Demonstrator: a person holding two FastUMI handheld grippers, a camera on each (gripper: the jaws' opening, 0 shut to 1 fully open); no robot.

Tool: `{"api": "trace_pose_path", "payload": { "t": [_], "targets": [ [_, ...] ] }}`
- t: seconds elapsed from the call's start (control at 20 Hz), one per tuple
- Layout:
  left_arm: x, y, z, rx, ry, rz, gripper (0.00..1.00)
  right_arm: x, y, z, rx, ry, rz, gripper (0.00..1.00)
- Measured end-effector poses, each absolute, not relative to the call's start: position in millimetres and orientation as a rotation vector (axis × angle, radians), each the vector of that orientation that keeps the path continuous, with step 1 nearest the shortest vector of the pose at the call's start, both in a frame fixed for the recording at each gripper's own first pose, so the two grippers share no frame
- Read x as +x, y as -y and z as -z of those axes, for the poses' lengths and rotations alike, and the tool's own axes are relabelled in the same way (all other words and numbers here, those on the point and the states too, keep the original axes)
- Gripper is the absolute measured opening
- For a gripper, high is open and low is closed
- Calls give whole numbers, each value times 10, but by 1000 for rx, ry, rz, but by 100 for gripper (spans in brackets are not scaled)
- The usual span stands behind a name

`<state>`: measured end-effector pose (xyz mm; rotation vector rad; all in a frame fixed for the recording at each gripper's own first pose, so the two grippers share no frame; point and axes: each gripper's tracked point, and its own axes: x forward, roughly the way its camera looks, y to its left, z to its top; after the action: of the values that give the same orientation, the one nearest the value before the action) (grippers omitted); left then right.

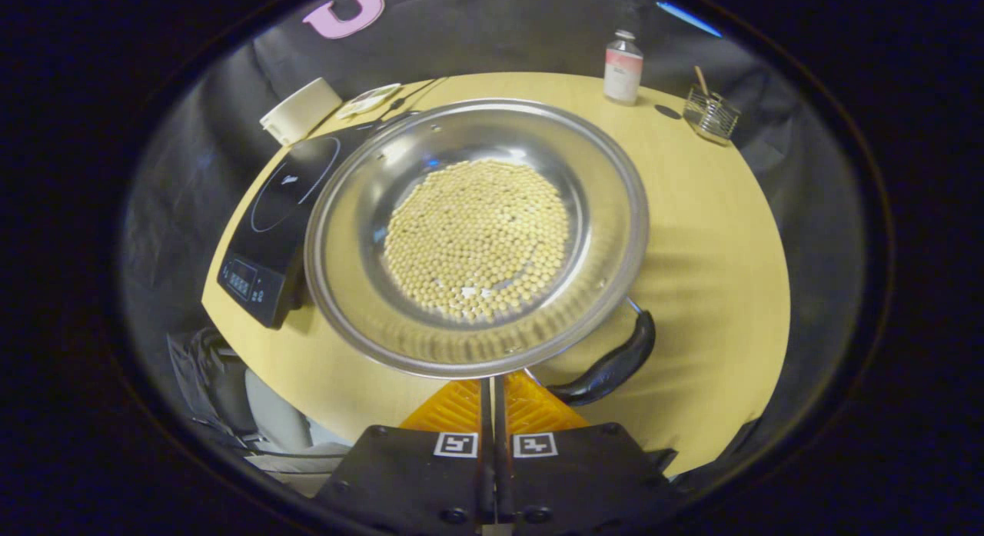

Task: First push the handle of the pot to place it horizontally, then grasp the pot with both hands and set it on the induction cooktop.

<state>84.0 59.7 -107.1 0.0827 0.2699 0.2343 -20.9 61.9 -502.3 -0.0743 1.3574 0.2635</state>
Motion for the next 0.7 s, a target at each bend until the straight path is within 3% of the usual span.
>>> {"api": "trace_pose_path", "payload": {
  "t": [0.35, 0.4, 0.45, 0.5, 0.7],
  "targets": [
    [879, -565, 1100, 86, -274, -236, 94, 134, -146, 5095, -64, -1344, -162, 2],
    [877, -558, 1103, 87, -273, -235, 94, 180, -90, 5109, -61, -1343, -150, 8],
    [879, -551, 1104, 89, -275, -234, 93, 240, -48, 5108, -62, -1337, -142, 0],
    [888, -547, 1098, 89, -275, -233, 96, 279, -18, 5110, -63, -1333, -139, 0],
    [898, -536, 1101, 96, -275, -234, 94, 413, 52, 5113, -92, -1318, -133, 3]
  ]
}}
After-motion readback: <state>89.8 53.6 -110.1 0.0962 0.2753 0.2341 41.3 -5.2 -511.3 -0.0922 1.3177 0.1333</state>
